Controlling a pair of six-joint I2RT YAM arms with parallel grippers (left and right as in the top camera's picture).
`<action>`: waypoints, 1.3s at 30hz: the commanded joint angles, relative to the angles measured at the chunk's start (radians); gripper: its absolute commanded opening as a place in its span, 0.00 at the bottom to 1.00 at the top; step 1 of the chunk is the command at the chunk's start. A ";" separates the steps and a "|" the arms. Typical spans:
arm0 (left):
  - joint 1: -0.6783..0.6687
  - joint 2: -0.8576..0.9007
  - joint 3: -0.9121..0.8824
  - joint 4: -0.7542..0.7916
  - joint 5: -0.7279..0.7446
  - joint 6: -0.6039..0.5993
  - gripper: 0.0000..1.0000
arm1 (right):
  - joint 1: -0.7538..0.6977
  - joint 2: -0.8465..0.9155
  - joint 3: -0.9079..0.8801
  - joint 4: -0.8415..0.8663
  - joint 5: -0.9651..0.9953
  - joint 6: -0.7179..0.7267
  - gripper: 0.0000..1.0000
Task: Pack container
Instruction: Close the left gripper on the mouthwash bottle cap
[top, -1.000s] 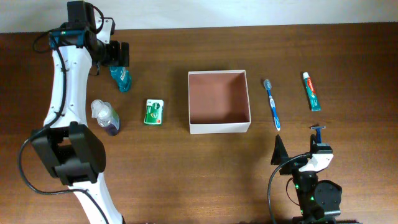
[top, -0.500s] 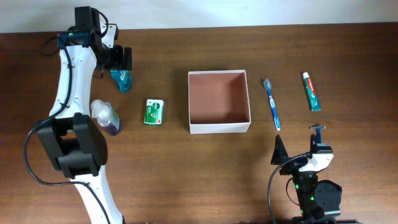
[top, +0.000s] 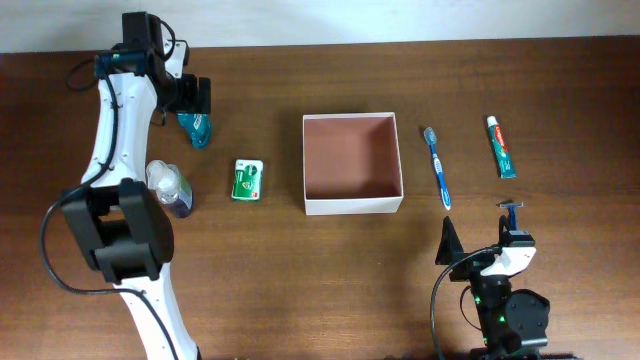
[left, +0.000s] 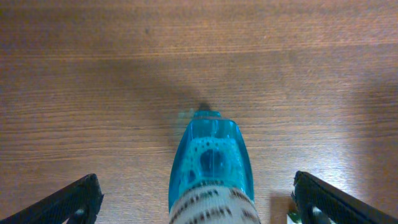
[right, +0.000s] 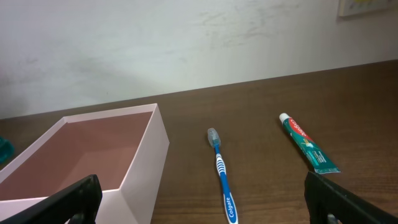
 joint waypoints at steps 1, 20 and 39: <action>0.002 0.038 0.014 0.002 -0.010 0.010 0.99 | 0.006 -0.008 -0.005 -0.006 -0.002 -0.004 0.98; 0.002 0.039 0.014 0.020 -0.006 0.017 0.63 | 0.006 -0.008 -0.005 -0.006 -0.002 -0.004 0.98; -0.002 0.037 0.097 -0.035 0.002 0.016 0.08 | 0.006 -0.008 -0.005 -0.006 -0.002 -0.004 0.98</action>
